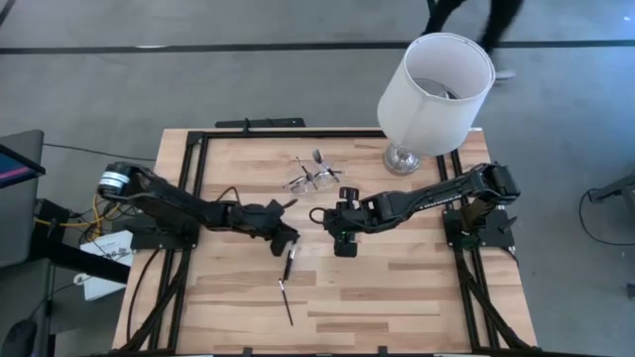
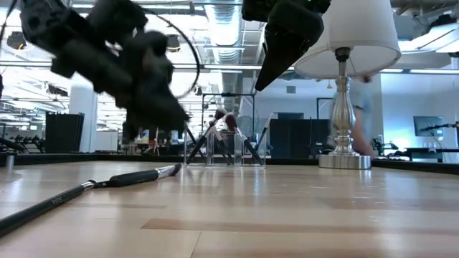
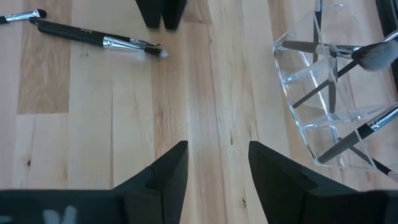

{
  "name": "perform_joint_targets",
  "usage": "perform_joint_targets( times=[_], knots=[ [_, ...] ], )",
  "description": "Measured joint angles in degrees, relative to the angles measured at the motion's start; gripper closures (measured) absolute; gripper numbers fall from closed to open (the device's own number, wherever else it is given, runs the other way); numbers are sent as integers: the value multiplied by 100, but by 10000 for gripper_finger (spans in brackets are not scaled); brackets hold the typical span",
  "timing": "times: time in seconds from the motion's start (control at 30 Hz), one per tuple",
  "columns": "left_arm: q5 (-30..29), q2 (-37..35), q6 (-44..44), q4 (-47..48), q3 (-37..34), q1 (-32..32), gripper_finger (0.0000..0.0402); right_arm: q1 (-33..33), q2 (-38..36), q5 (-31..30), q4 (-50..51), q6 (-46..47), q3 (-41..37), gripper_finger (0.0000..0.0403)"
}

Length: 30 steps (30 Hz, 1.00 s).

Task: Sort items
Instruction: Put the powder brush into the transparent organizer

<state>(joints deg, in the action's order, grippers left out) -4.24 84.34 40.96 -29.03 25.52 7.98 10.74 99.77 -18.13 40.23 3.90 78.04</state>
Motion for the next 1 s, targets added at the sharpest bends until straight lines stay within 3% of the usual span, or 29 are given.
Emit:
perform_joint_targets(
  times=[0.23,0.43,0.6,0.8,1.0],
  knots=[
    [-105,-1100,-66,470,8,553,326,0,0,1,11,0,0,247],
    [-1181,-1403,-148,1712,524,1311,315,0,0,2,19,-216,0,250],
    [-1965,-917,322,2333,974,1760,309,0,0,2,-67,-267,0,250],
    [-2105,86,1216,2384,1014,2061,309,0,0,11,-328,-547,0,255],
    [-2602,837,1335,2294,1012,2293,309,0,0,15,-530,-545,0,259]
  ],
)
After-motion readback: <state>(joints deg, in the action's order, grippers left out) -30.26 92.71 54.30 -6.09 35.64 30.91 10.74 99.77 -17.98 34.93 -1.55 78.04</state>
